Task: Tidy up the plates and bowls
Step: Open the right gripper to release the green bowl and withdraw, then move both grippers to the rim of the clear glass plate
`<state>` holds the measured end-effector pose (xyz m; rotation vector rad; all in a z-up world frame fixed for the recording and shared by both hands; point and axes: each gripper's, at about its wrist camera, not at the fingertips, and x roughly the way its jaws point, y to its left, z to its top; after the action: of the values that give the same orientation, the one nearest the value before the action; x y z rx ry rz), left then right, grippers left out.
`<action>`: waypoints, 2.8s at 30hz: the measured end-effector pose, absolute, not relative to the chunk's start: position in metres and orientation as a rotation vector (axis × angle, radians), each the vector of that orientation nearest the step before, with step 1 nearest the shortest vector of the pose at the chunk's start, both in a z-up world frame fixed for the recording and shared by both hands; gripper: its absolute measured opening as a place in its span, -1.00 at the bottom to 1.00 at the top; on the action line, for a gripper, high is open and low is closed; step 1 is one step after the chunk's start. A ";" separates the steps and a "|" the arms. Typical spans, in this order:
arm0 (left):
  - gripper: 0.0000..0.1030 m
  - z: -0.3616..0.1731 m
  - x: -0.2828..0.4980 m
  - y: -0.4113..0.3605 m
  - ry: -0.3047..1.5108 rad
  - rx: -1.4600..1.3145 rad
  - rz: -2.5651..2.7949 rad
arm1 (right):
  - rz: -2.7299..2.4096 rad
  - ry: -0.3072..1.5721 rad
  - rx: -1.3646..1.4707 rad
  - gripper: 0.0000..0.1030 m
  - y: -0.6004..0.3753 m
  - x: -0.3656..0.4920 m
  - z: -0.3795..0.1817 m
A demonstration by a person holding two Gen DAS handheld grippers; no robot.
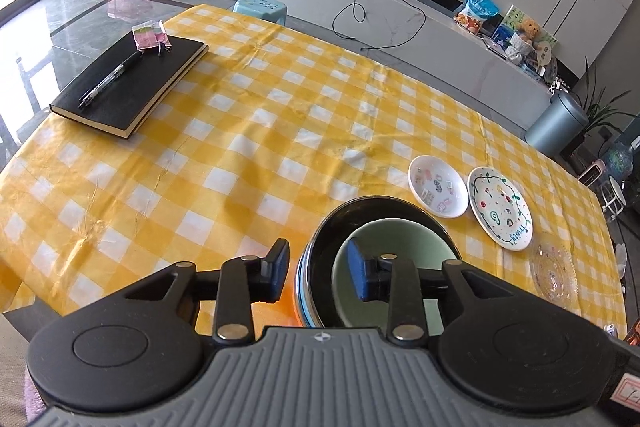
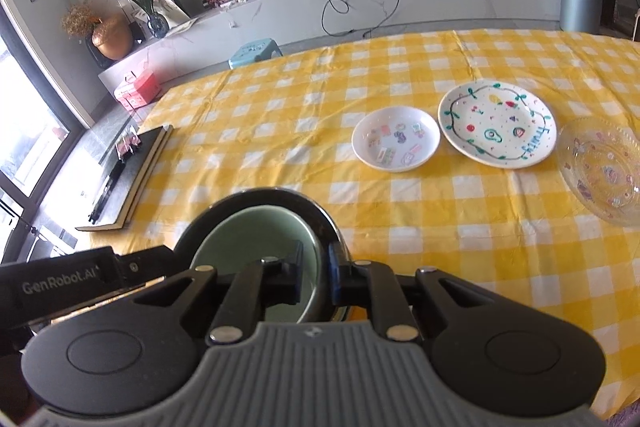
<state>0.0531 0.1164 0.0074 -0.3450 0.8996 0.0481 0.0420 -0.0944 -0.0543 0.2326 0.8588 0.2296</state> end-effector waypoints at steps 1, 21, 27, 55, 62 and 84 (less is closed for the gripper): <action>-0.24 0.007 0.053 0.116 0.899 -0.344 0.047 | 0.228 0.849 0.235 -0.75 -0.096 0.041 -0.052; -0.71 -0.005 0.049 0.111 0.928 -0.324 0.028 | 0.221 0.872 0.365 -0.86 -0.122 0.034 -0.062; -0.72 -0.008 0.049 0.111 0.942 -0.324 0.032 | 0.226 0.875 0.376 -0.85 -0.121 0.035 -0.066; -0.20 0.016 0.058 -0.043 0.766 -0.172 -0.268 | -0.045 0.641 0.259 -0.33 -0.259 0.009 -0.062; -0.13 -0.008 0.078 -0.080 0.843 -0.190 -0.337 | -0.043 0.632 0.271 -0.33 -0.292 0.018 -0.080; 0.04 -0.075 0.154 -0.146 0.940 -0.224 -0.408 | -0.166 0.721 0.384 -0.54 -0.382 0.089 -0.131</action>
<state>0.1545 -0.1460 -0.0745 -0.2242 0.9398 -0.4080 0.0893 -0.3821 -0.1306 0.3840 0.7210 -0.1662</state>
